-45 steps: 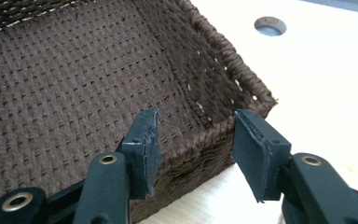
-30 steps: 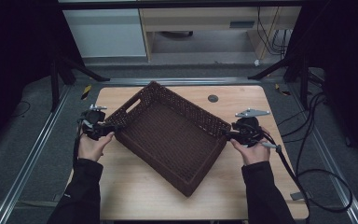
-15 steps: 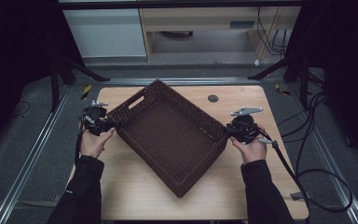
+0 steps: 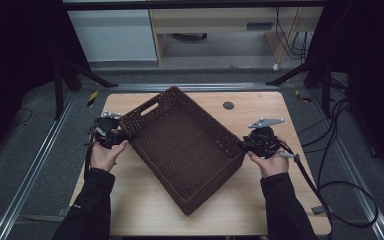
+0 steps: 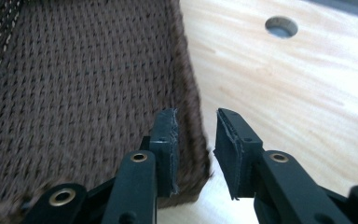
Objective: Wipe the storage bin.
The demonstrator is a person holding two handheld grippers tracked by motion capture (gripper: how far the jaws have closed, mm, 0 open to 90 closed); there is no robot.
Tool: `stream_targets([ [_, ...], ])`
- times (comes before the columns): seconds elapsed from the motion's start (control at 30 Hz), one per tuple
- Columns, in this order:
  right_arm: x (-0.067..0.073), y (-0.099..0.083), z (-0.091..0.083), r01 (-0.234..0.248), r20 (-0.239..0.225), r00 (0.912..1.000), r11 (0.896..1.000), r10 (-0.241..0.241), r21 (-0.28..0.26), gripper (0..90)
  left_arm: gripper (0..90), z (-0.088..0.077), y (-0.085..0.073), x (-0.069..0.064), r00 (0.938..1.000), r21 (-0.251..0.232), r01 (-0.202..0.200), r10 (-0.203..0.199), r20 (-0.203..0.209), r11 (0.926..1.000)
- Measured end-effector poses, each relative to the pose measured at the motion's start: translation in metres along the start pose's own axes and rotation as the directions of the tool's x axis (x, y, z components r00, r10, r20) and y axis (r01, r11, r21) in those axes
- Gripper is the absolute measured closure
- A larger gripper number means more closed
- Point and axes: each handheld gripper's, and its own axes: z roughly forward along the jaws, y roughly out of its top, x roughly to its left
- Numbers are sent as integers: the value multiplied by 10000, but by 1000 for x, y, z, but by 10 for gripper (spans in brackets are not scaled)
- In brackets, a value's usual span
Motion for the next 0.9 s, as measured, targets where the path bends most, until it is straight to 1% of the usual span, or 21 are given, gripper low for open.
stream_targets([
  [0.07, -2, 3, 3, 5, -68, 10000, 10000, -6, -64, 691, 542, 3, 2, 3, 10000, -69, 47, -47, -7, 10000],
  [0.13, -2, 5, 9, -58, -418, 9991, 9999, 52, -146, 715, 552, 7, 5, 6, 10000, -167, 75, -75, -13, 9998],
  [0.17, -1, 6, 11, 10, -461, 9989, 9999, -17, -153, 729, 555, 8, 5, 7, 10000, -227, 93, -93, 5, 9997],
  [0.23, 2, 7, 12, 81, -613, 9981, 9999, -90, -146, 813, 556, 8, 5, 7, 9999, -235, 104, -103, 47, 9997],
  [0.3, 3, 6, 12, 150, -632, 9979, 9998, -158, -134, 821, 549, 7, 5, 7, 10000, -188, 72, -72, 18, 9998],
  [0.37, 4, 5, 11, 85, -652, 9978, 9999, -90, -84, 823, 523, 5, 4, 6, 9999, -81, 103, -102, 114, 9999],
  [0.4, 5, 5, 10, 132, -630, 9979, 9999, -137, -84, 824, 508, 3, 3, 5, 9998, -128, 84, -82, 190, 9999],
  [0.47, 7, 3, 8, 232, -577, 9981, 9997, -235, -67, 821, 495, -5, 0, 2, 9999, -195, -37, 39, 127, 9998],
  [0.53, 10, 0, 5, 303, -703, 9971, 9995, -300, 30, 818, 486, -10, -3, -4, 9997, -218, -113, 117, 206, 9997],
  [0.57, 11, -2, 3, 273, -783, 9966, 9996, -267, 71, 816, 485, -12, -4, -6, 9995, -152, -208, 211, 223, 9997],
  [0.63, 13, -4, 0, 220, -882, 9959, 9997, -208, 124, 810, 484, -12, -5, -12, 9991, -66, -334, 336, 250, 9994],
  [0.73, 16, -3, -3, 266, -860, 9960, 9993, -242, 266, 793, 503, -7, -4, -18, 9981, 147, -535, 530, 312, 9985],
  [0.77, 15, -2, -3, 254, -861, 9960, 9996, -239, 160, 781, 521, -5, -4, -19, 9980, 227, -573, 566, 292, 9981],
  [0.83, 15, 0, -4, 218, -900, 9957, 9998, -215, 23, 769, 539, -2, -4, -18, 9981, 183, -555, 550, 272, 9983],
  [0.9, 15, 4, -1, 253, -850, 9961, 9997, -254, -24, 754, 555, -1, -2, -16, 9978, 239, -526, 516, 413, 9983],
])
